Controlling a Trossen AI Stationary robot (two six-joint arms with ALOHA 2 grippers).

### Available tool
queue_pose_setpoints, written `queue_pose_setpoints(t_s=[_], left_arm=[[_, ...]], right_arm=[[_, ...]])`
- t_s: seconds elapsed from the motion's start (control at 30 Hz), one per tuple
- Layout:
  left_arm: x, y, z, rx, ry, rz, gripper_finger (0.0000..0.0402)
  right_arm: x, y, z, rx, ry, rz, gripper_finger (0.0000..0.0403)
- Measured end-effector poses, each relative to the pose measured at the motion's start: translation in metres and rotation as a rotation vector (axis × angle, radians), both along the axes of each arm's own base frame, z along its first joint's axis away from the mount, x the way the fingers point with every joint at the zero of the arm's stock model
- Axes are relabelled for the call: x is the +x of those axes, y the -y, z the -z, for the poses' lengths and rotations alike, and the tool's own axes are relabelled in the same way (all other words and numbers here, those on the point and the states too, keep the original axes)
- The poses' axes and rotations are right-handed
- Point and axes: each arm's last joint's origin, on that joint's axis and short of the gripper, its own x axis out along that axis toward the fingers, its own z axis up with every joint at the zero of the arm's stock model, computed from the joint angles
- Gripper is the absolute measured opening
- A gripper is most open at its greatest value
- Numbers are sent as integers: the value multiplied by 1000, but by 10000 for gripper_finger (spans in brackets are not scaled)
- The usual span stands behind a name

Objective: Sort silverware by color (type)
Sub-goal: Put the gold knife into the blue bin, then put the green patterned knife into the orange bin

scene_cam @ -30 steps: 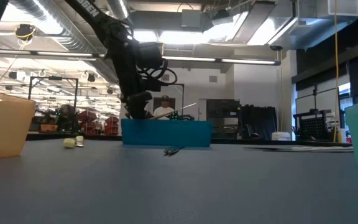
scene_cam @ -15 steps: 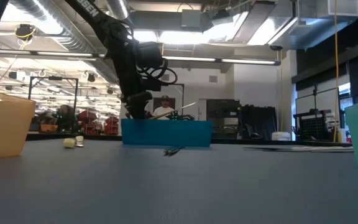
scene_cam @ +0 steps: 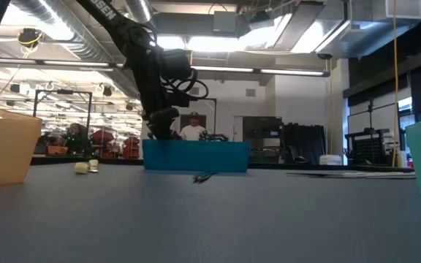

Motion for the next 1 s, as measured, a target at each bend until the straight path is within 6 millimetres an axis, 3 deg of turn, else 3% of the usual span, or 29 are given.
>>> queue_pose_setpoints(t_s=[0.77,1.0], left_arm=[[3,-2,-2,33,35,-6,136],[3,-2,-2,32,34,-6,141]], right_arm=[[0,0,0,0,0,0,200],[0,0,0,0,0,0,200]])
